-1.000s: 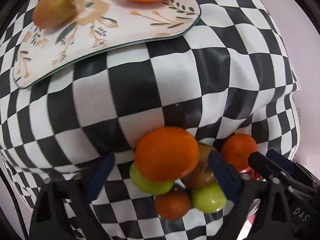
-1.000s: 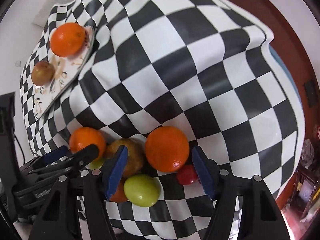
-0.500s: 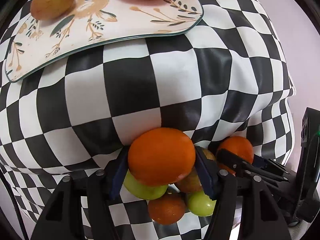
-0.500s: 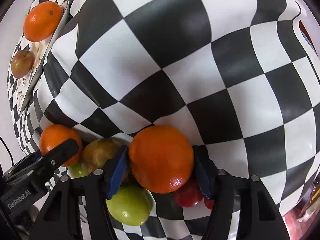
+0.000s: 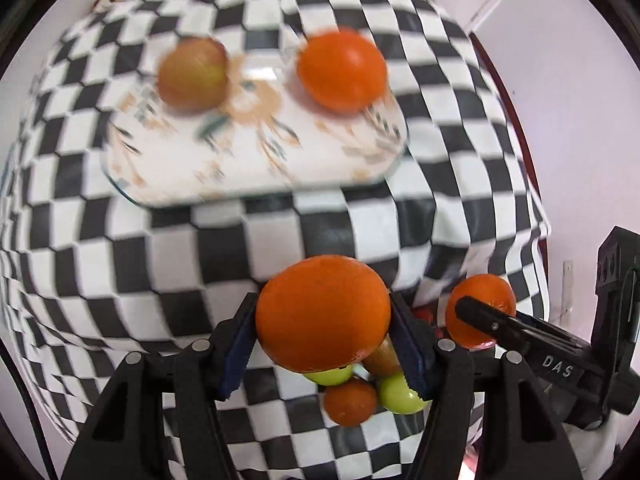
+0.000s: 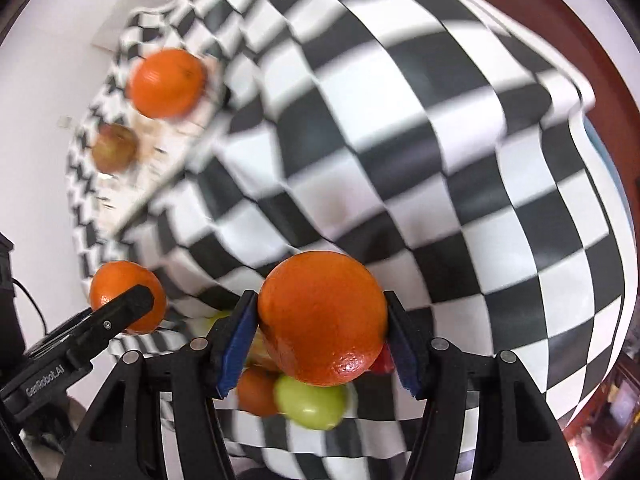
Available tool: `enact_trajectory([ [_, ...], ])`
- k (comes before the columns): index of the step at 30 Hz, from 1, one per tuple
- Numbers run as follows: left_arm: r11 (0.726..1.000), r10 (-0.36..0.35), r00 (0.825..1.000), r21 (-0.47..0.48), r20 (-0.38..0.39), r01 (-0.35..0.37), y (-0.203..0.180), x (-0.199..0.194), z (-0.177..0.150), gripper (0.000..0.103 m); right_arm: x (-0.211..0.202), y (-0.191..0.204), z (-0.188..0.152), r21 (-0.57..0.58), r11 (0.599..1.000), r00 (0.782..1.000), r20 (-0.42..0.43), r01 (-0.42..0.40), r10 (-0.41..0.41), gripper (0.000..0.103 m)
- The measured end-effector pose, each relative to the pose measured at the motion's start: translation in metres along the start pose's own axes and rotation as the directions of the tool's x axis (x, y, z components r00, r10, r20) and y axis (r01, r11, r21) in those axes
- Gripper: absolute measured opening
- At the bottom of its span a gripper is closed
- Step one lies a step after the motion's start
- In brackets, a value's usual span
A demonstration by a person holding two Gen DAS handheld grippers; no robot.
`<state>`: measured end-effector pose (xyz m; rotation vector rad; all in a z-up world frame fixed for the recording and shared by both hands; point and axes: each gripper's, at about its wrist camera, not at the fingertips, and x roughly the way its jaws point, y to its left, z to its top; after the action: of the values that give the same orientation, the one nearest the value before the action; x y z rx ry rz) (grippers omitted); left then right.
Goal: Organize fruits
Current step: 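Carry both oranges onto the floral plate beside the apple and open both tools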
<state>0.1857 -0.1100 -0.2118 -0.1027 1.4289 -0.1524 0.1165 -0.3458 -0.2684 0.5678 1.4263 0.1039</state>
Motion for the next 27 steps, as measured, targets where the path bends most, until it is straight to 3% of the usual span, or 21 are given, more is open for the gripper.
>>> enact_trajectory([
  [8,0.994,-0.014,1.000,-0.109,0.014,0.016,0.060,-0.026,0.051,0.060,-0.008,0.057,0.047,0.001,0.983,0.983,-0.001,-0.184,0.184,0.064],
  [14,0.984,0.006,1.000,-0.179,-0.019,-0.009,0.093,-0.022,0.096,0.060,0.015,0.092,0.088,0.032,0.968,0.967,-0.044,-0.250,0.251,0.064],
  [20,0.977,0.033,0.993,-0.204,-0.117,-0.056,0.119,0.003,0.124,0.060,0.048,0.109,0.120,0.089,0.971,0.969,-0.093,-0.222,0.230,0.064],
  [27,0.971,0.056,0.983,-0.219,-0.176,-0.095,0.128,0.025,0.125,0.061,0.067,0.103,0.131,0.116,0.980,0.975,-0.137,-0.159,0.175,0.065],
])
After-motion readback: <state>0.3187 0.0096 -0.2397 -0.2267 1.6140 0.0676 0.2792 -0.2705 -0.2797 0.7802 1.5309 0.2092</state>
